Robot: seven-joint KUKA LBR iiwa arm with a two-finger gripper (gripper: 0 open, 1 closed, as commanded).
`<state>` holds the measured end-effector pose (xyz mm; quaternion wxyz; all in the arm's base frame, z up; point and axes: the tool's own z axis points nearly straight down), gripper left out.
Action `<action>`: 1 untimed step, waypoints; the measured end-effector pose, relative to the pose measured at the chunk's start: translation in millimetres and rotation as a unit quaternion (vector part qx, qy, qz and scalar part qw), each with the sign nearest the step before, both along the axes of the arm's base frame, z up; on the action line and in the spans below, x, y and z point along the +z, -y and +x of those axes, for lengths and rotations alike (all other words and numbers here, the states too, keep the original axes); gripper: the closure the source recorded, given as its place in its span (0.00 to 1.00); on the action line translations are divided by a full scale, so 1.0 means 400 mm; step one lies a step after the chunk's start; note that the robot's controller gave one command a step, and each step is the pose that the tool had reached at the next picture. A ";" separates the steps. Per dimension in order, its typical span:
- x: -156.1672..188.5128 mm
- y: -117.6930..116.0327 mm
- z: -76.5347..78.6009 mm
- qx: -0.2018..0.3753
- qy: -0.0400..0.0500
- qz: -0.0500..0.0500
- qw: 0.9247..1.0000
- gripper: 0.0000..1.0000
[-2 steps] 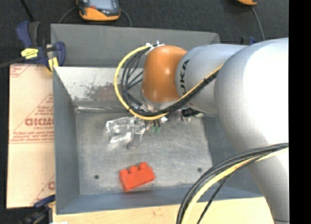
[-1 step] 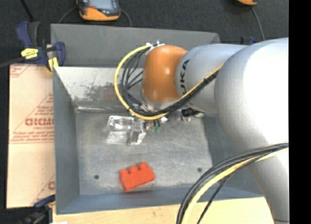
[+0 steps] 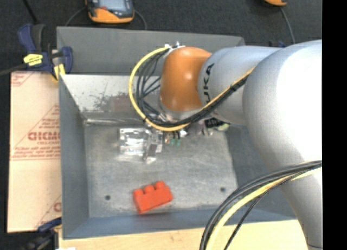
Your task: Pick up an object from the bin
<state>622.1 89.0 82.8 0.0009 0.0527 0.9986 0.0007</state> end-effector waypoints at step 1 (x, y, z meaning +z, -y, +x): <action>0.189 0.001 0.005 0.000 0.003 0.000 1.000 1.00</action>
Offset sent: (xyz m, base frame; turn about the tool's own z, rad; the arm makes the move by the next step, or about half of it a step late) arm 0.0001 -0.0001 0.0714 0.0000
